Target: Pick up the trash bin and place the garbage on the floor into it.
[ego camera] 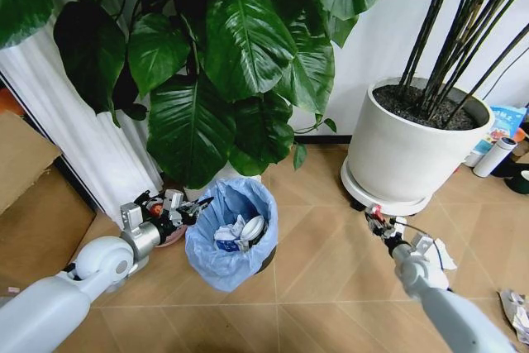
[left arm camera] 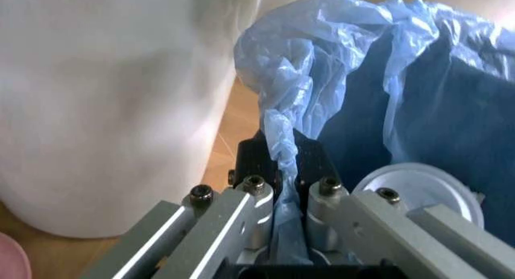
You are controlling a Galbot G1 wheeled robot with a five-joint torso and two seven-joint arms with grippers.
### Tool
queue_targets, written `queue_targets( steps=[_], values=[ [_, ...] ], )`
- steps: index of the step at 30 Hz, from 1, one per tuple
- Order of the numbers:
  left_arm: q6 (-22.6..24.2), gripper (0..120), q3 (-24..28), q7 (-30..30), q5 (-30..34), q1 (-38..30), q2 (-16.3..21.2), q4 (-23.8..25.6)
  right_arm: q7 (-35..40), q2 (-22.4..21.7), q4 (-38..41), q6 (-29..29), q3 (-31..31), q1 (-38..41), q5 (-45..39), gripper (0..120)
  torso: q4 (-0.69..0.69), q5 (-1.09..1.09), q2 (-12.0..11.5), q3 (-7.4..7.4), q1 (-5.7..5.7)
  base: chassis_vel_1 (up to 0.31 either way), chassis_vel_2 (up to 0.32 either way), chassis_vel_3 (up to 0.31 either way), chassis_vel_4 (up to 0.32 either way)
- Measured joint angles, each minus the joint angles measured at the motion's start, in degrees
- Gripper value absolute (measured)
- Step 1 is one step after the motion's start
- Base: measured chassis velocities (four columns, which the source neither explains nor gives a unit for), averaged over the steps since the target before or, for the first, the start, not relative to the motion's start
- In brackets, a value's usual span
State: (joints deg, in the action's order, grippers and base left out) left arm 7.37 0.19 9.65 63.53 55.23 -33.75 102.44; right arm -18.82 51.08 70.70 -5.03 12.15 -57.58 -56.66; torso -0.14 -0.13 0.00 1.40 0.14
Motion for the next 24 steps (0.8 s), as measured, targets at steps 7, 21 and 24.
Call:
queue_targets(
  steps=[7,21,24],
  values=[
    [0.55,0,3.22,-0.09,1.07,-1.36,1.58,0.54,-12.56,-10.92,15.32,-1.24,0.06,-2.80,0.12,33,-0.01,0.03,0.00,-0.01,0.00,0.000,0.000,0.000,0.000],
    [0.96,0,16.22,0.06,2.04,-11.79,0.55,0.34,-25.59,-20.12,36.51,-1.11,-6.23,2.91,-6.57,33,-0.02,0.00,0.00,0.00,0.00,0.000,0.000,0.000,0.000],
    [1.03,0,17.66,0.04,2.14,-13.27,0.25,0.71,-26.64,-19.33,36.76,-0.83,-8.16,3.85,-6.79,33,-0.01,0.02,0.00,0.00,0.00,0.000,0.000,0.000,0.000]
  ],
)
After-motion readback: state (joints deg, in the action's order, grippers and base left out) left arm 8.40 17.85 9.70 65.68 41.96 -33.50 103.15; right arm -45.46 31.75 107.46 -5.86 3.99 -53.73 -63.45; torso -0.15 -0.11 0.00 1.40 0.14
